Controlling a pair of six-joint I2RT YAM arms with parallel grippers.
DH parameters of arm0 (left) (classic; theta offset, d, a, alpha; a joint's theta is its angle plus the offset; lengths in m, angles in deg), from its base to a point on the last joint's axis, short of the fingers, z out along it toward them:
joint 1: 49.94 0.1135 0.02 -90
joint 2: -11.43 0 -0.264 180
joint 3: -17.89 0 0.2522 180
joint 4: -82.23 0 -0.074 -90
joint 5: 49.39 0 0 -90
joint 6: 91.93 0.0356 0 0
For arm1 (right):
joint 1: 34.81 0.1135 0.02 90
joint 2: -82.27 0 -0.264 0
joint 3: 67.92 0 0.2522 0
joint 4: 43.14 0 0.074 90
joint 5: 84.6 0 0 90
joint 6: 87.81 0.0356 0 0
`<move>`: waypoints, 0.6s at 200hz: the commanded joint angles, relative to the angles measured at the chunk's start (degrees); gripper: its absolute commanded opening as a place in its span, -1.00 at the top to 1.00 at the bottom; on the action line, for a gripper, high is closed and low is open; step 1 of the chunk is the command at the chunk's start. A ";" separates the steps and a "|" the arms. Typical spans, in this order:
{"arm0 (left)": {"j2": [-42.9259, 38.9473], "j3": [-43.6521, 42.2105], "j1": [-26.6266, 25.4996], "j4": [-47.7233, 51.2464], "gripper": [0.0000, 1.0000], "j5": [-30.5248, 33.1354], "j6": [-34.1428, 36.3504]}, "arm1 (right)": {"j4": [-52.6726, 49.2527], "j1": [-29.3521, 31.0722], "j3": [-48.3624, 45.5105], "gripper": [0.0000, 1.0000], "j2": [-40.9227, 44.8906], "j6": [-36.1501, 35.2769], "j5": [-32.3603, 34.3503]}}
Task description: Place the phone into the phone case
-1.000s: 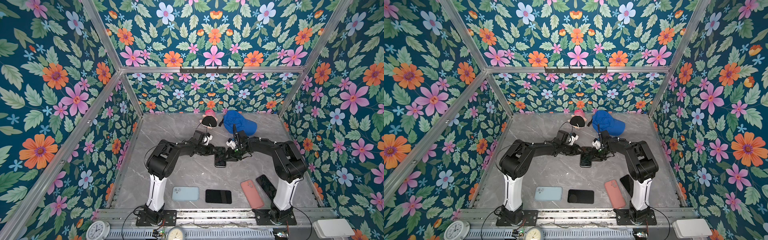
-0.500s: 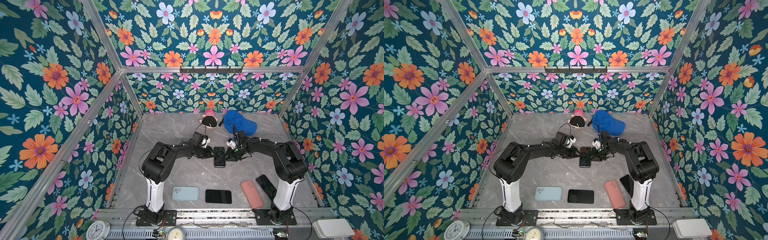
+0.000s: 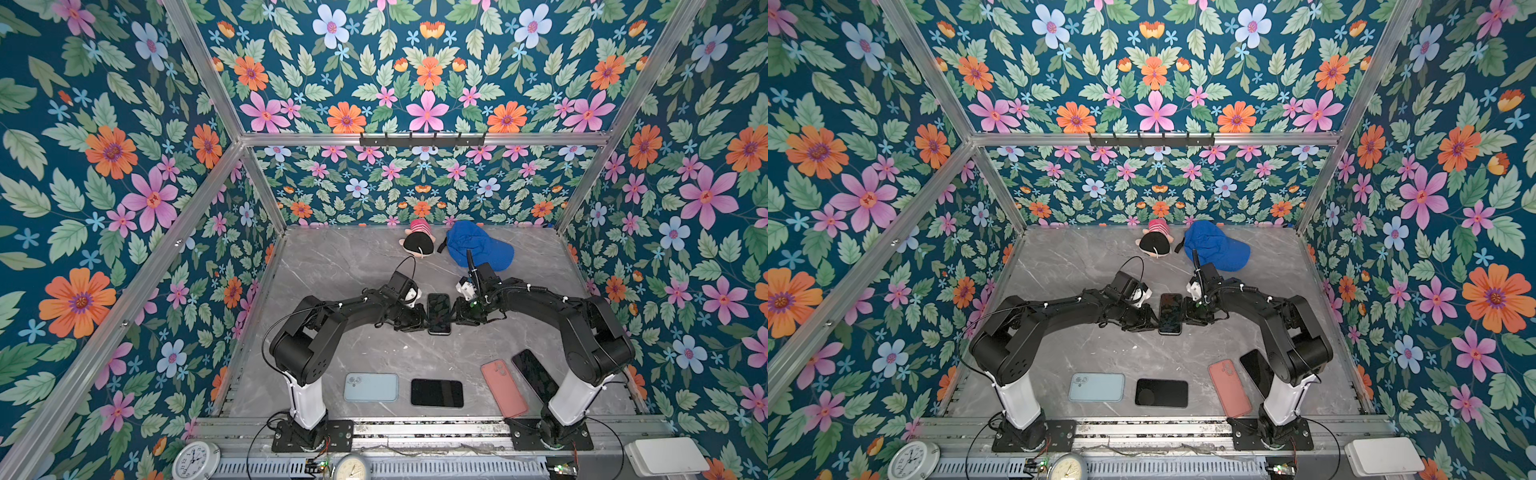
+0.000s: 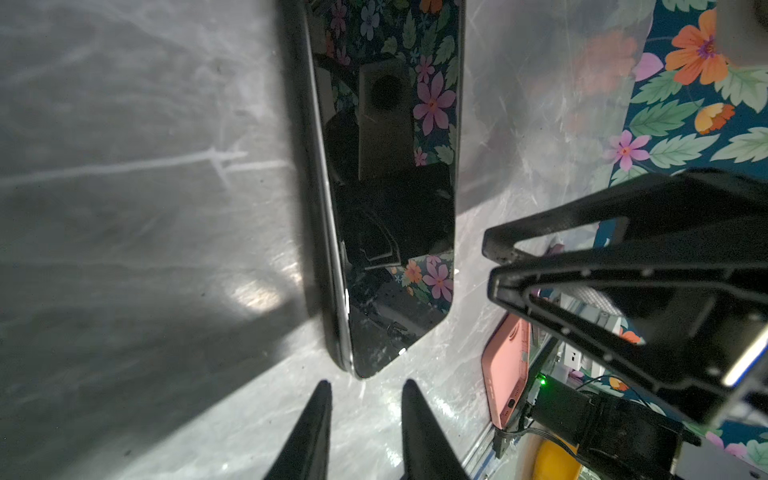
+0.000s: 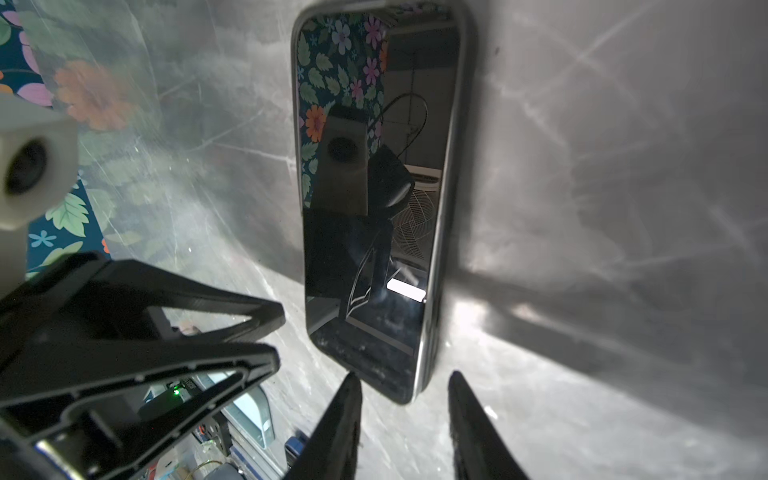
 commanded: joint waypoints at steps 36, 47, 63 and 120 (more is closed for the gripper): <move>0.63 1.86 -0.71 3.49 0.42 3.04 -3.34 | 1.89 1.41 -1.09 0.28 0.75 6.17 2.06; 0.35 1.84 -0.89 3.90 0.42 3.77 -3.95 | 2.58 1.40 -1.94 0.26 1.44 7.13 2.34; 0.09 1.90 -1.15 4.38 0.42 4.66 -4.76 | 2.96 1.47 -2.57 0.25 2.17 8.73 3.17; 3.59 7.10 -2.94 9.80 0.39 4.18 -6.64 | 1.75 3.94 -1.94 0.22 2.02 17.24 6.50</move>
